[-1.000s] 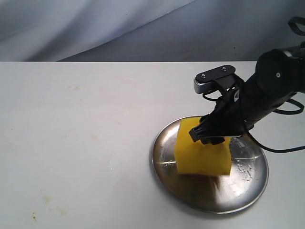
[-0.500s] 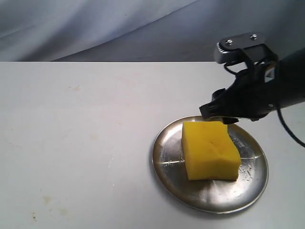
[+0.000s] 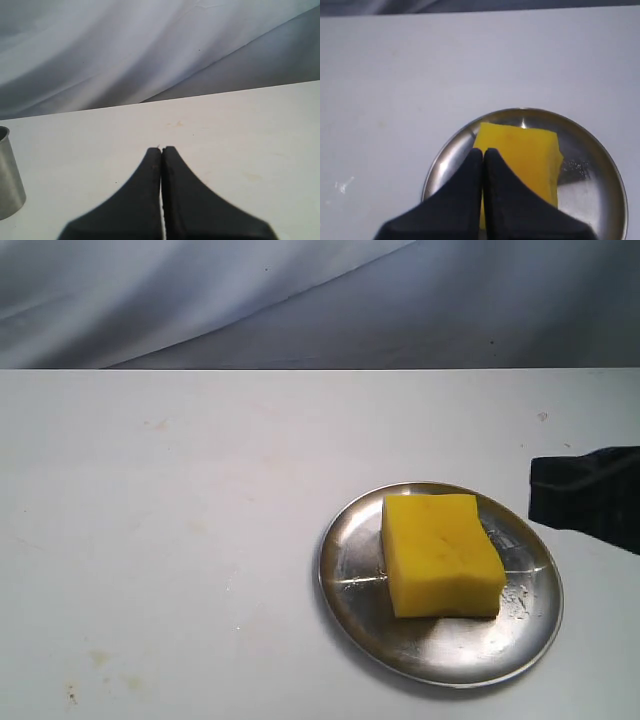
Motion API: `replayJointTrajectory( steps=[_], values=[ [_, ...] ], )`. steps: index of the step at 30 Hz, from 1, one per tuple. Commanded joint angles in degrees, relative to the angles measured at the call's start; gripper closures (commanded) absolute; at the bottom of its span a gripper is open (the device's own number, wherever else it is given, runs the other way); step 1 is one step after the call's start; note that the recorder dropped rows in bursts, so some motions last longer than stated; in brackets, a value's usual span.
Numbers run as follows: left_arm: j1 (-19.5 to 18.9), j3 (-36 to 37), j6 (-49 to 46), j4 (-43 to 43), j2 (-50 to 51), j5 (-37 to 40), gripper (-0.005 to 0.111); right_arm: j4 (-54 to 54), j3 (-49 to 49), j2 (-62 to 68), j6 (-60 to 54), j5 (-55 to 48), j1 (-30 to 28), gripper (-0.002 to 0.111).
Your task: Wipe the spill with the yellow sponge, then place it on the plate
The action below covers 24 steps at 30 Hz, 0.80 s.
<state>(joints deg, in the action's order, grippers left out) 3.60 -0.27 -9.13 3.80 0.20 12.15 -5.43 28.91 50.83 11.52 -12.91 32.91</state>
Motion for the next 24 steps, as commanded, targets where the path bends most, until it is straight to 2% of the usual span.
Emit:
replayJointTrajectory(
  steps=[1,5,12,17,24],
  values=[
    [0.35,0.27,-0.02,0.15,-0.2,-0.37,0.107,0.05,-7.39,-6.58,3.67,9.72,-2.66,0.108],
    [0.35,0.27,-0.02,0.15,-0.2,-0.37,0.107,-0.18,-14.25,-11.31,3.2,16.21,-8.63,0.108],
    [0.35,0.27,-0.02,0.15,-0.2,-0.37,0.107,-2.17,-23.46,-19.0,-5.41,22.42,-18.3,0.108],
    [0.35,0.27,-0.02,0.15,-0.2,-0.37,0.107,-2.78,-28.25,-27.55,-9.97,26.02,-20.44,0.108],
    [0.35,0.27,-0.02,0.15,-0.2,-0.37,0.107,-3.75,-28.91,-39.15,-17.51,21.36,-24.39,0.108]
  ],
)
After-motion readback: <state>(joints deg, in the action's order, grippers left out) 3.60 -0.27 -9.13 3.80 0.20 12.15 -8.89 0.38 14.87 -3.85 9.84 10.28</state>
